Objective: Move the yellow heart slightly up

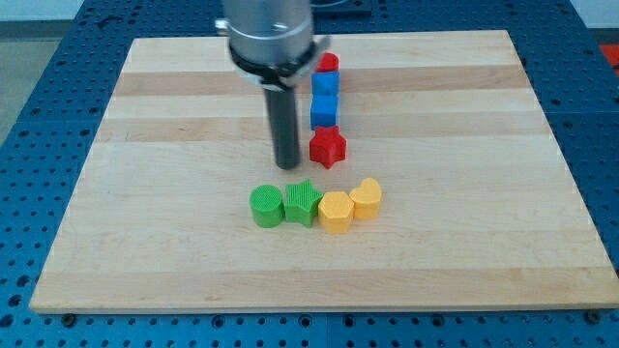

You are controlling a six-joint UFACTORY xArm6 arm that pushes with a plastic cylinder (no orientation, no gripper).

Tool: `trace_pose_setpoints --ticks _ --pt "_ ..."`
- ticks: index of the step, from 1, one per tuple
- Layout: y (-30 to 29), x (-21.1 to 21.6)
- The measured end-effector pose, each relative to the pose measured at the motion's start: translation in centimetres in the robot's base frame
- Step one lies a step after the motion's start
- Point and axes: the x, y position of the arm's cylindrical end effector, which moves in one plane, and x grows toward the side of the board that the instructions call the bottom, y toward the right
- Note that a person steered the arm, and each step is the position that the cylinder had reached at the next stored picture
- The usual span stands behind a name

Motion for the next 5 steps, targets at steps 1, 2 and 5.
trace_pose_setpoints --ticks 1,2,5 --pt "1.4 0.7" --pt "1.4 0.7" --pt "8.6 0.5"
